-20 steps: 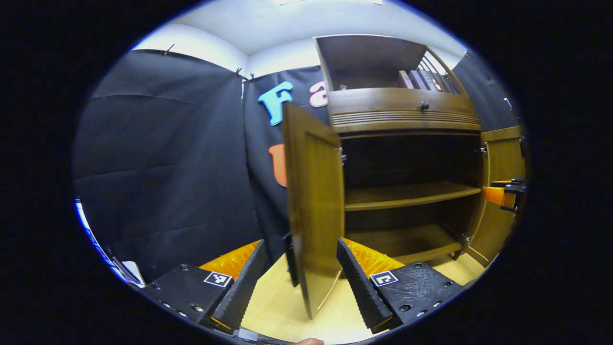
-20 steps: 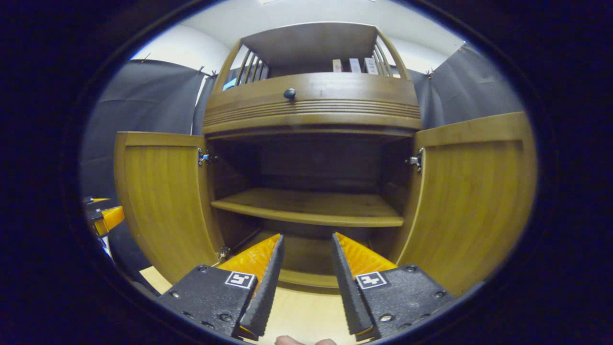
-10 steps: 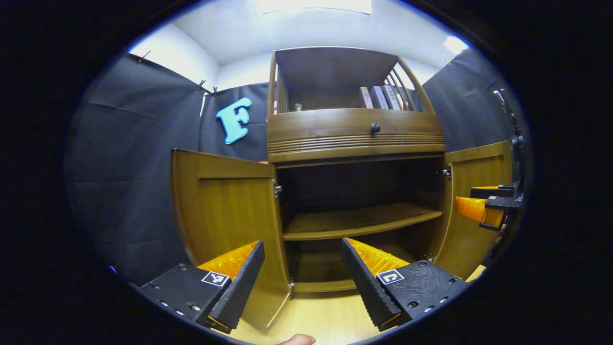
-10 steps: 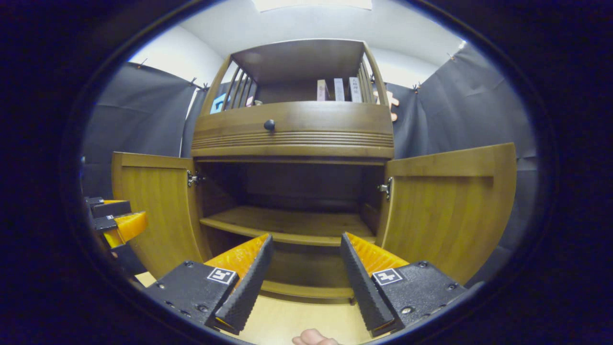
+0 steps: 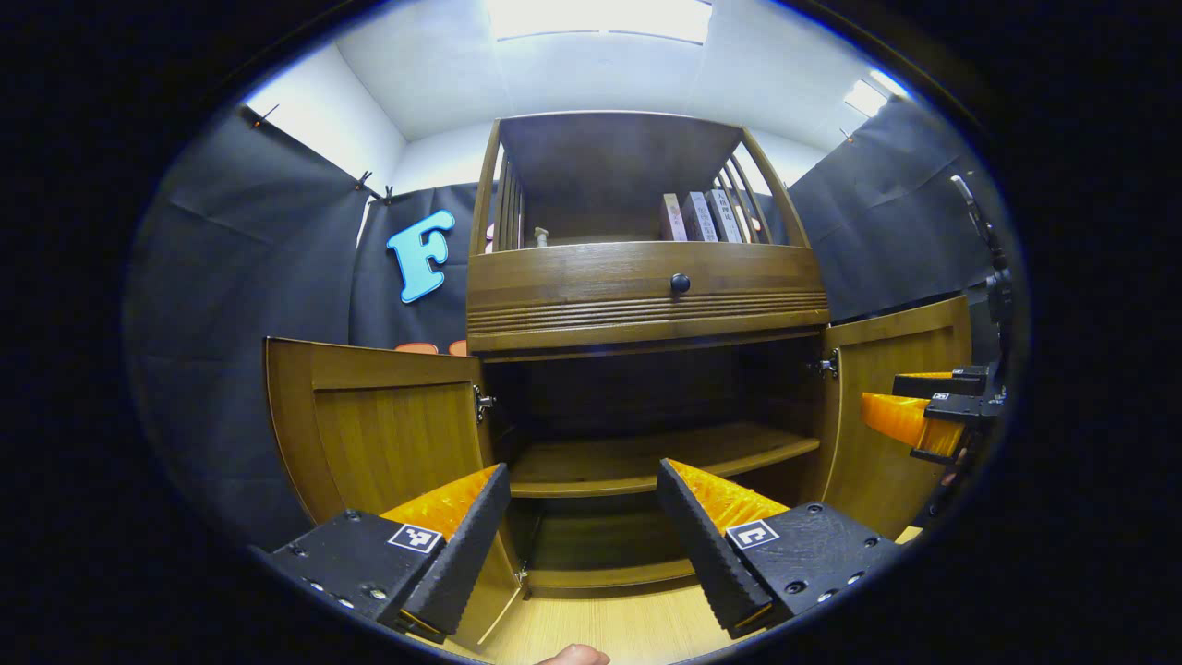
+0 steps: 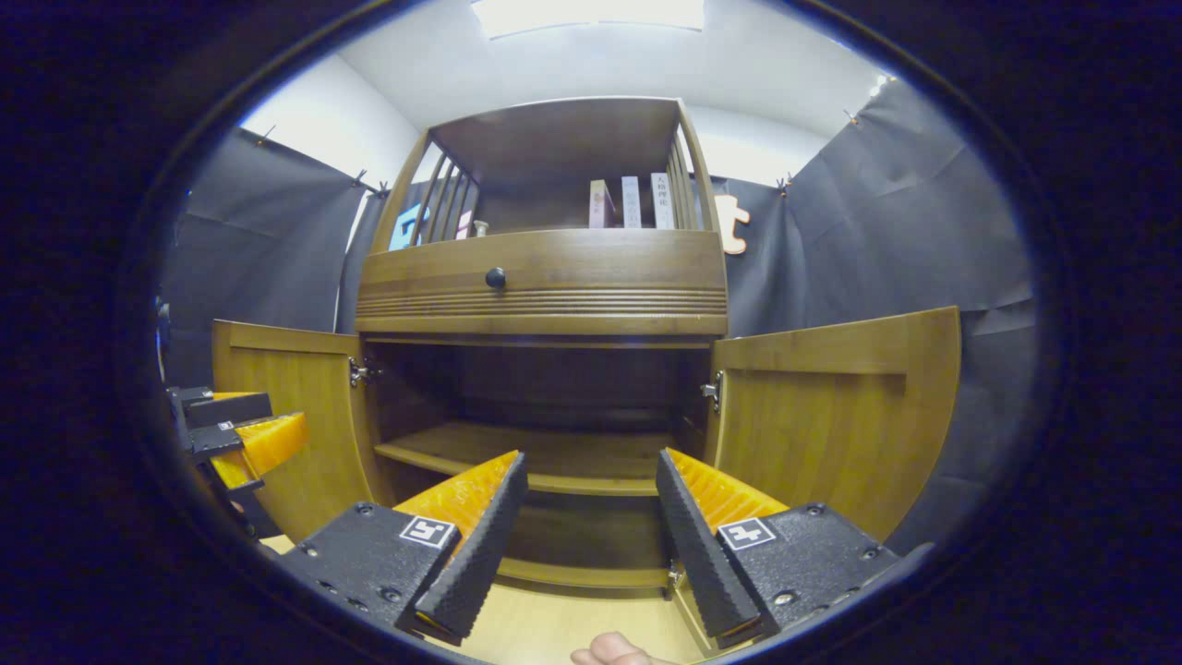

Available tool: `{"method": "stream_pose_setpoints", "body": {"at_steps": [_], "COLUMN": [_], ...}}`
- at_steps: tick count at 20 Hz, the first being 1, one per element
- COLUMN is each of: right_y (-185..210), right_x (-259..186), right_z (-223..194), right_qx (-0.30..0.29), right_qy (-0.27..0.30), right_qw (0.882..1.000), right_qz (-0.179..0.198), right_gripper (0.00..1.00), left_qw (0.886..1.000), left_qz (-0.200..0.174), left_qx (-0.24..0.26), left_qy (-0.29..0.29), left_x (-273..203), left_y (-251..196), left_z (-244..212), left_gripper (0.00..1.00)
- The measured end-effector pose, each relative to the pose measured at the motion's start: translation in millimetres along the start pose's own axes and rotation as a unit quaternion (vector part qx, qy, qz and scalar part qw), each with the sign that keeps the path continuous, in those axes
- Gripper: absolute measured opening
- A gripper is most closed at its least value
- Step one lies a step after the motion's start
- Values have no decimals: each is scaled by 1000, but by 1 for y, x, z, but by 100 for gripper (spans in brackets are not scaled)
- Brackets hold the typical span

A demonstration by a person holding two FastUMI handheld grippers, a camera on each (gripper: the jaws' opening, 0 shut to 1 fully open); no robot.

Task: Open the right door of the double-door shoe cabinet with the right hand, and open the left door with the left hand.

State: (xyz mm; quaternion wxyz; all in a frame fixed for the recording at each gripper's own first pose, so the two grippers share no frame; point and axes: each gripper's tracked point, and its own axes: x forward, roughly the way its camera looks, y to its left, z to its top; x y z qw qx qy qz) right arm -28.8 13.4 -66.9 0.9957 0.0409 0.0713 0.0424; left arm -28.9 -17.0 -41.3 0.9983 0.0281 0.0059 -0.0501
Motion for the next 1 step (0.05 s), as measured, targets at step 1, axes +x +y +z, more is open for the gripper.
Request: {"method": "stream_pose_setpoints", "body": {"at_steps": [1], "right_y": [1], "right_x": [1], "right_z": [0], "right_qx": [-1], "right_qy": [-2], "right_qw": [1000], "right_qz": [2], "right_gripper": [89], "left_qw": [1000], "left_qz": [3], "left_qx": [-2], "left_qy": [-1], "left_x": [0], "left_y": [1], "left_z": [1], "left_gripper": [96]}}
